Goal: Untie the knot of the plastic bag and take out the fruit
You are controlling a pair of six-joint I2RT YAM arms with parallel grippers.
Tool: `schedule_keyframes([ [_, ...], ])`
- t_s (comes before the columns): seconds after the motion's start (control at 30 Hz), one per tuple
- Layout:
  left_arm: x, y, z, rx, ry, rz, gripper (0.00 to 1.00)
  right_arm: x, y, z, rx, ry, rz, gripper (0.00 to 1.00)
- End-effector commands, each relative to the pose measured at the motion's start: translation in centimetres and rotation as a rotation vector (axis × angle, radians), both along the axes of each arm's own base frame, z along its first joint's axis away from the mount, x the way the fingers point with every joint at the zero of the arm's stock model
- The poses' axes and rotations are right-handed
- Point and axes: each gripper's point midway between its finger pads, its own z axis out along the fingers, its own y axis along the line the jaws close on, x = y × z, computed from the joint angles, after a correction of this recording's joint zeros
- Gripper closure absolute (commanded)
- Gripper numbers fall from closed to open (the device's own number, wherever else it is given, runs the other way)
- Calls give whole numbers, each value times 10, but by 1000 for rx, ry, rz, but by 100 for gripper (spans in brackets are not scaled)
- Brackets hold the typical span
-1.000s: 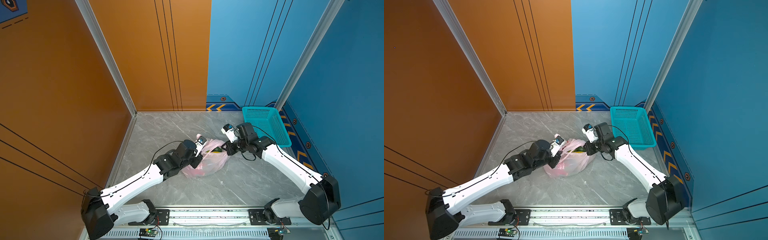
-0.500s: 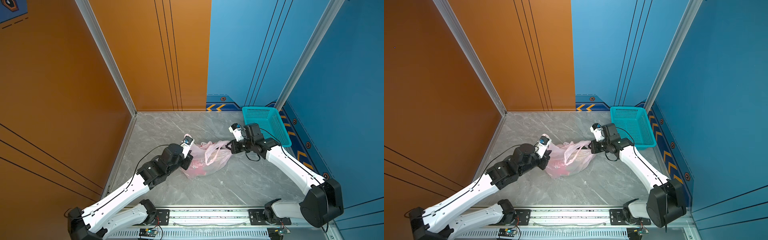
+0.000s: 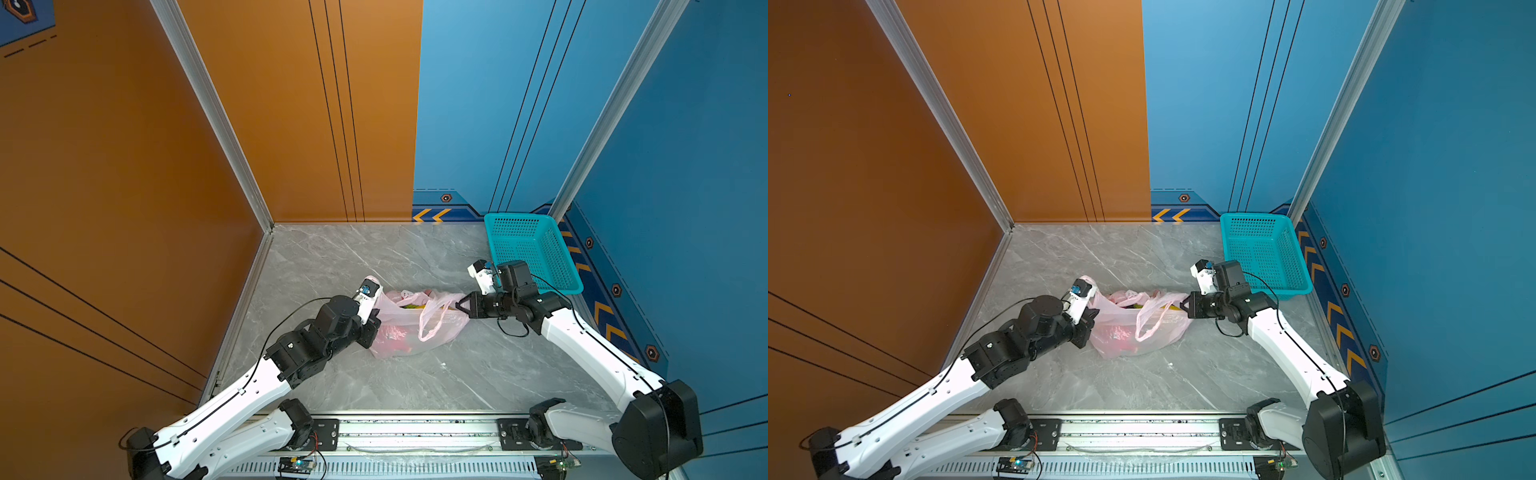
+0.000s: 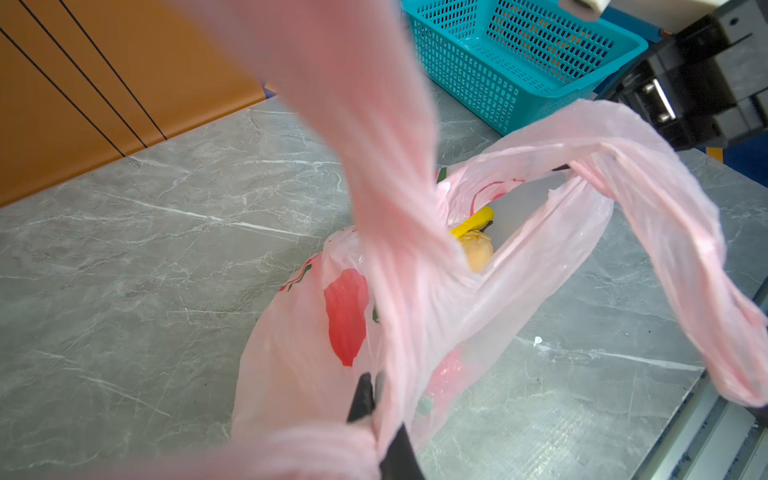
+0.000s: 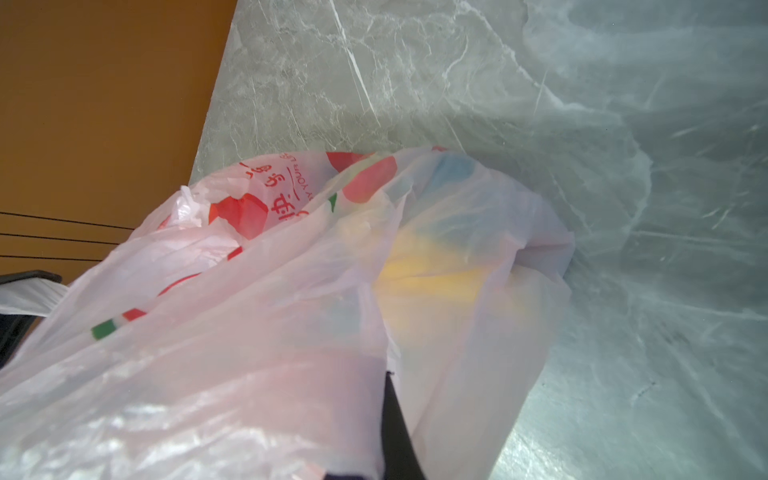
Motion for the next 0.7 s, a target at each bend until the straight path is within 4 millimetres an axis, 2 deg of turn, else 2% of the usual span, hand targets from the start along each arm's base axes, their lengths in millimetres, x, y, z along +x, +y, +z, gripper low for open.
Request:
schedule_keyframes([
  [0.0, 6, 29, -2, 80, -8, 122, 100, -26, -24, -40, -95, 170, -141, 100],
  [0.17, 7, 28, -1, 113, -32, 109, 100, -62, -18, -60, -100, 303, -175, 100],
  [0.2, 7, 27, -1, 116, -35, 101, 100, -67, -18, -60, -112, 318, -167, 99],
  [0.23, 6, 27, -1, 120, -34, 96, 100, -69, -21, -58, -129, 317, -158, 91],
  [0.3, 4, 25, -3, 111, -27, 80, 100, -64, -27, -38, -166, 261, -136, 68],
  [0.4, -2, 20, -9, 103, -10, 60, 100, -46, -31, 2, -214, 161, -93, 46],
  [0.5, -8, 17, -13, 96, -5, 49, 100, -26, -23, 36, -248, 74, -22, 33],
  [0.6, -11, 14, -12, 85, -17, 43, 100, -5, -3, 58, -269, -14, 56, 23],
  [0.67, -13, 12, -11, 80, -28, 37, 100, 6, 11, 65, -299, -50, 103, 18],
])
